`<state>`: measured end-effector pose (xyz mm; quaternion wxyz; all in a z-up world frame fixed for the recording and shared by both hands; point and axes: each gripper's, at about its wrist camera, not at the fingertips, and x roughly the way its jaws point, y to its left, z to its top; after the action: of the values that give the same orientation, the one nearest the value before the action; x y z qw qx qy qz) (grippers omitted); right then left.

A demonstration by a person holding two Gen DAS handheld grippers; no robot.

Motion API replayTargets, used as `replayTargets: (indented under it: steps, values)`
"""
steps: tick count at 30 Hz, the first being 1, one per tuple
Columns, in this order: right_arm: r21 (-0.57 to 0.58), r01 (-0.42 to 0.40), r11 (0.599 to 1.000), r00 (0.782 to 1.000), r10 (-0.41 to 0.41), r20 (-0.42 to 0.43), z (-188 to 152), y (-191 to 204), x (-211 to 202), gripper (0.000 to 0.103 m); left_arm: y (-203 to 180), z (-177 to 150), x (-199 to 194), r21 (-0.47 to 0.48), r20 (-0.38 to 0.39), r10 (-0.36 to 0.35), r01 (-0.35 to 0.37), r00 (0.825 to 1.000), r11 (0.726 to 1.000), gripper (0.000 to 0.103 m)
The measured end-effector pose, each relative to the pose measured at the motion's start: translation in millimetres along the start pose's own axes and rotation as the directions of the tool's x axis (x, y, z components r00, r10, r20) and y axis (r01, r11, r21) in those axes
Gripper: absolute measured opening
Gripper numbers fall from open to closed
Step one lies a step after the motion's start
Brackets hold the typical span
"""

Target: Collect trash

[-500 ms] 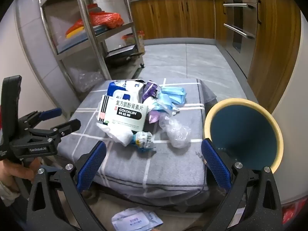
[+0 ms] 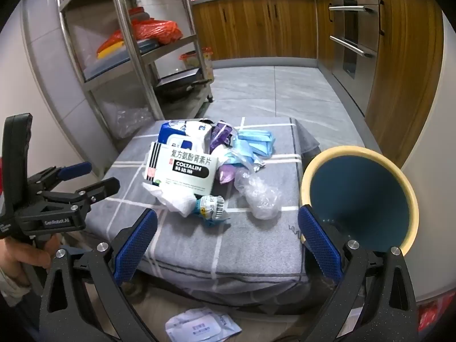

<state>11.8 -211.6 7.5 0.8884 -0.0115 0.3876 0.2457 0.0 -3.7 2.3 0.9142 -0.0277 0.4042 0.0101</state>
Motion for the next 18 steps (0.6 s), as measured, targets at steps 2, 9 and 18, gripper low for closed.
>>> replayTargets:
  steps: [2, 9, 18]
  values:
    - [0.0, 0.001, 1.0, 1.0, -0.001, 0.0, 1.2, 0.8, 0.9, 0.098, -0.6, -0.5, 0.0, -0.001, 0.0, -0.001, 0.001, 1.0, 1.0, 0.097]
    - [-0.001, 0.001, 1.0, 1.0, -0.001, -0.002, 1.3, 0.2, 0.7, 0.098, 1.2, -0.7, 1.3, -0.003, 0.003, -0.007, 0.007, 1.0, 1.0, 0.097]
    - [-0.002, 0.0, 1.0, 1.0, 0.0, -0.001, 2.2, -1.7, 1.2, 0.098, 1.0, -1.2, 2.7, -0.009, 0.003, -0.014, 0.014, 1.0, 1.0, 0.097]
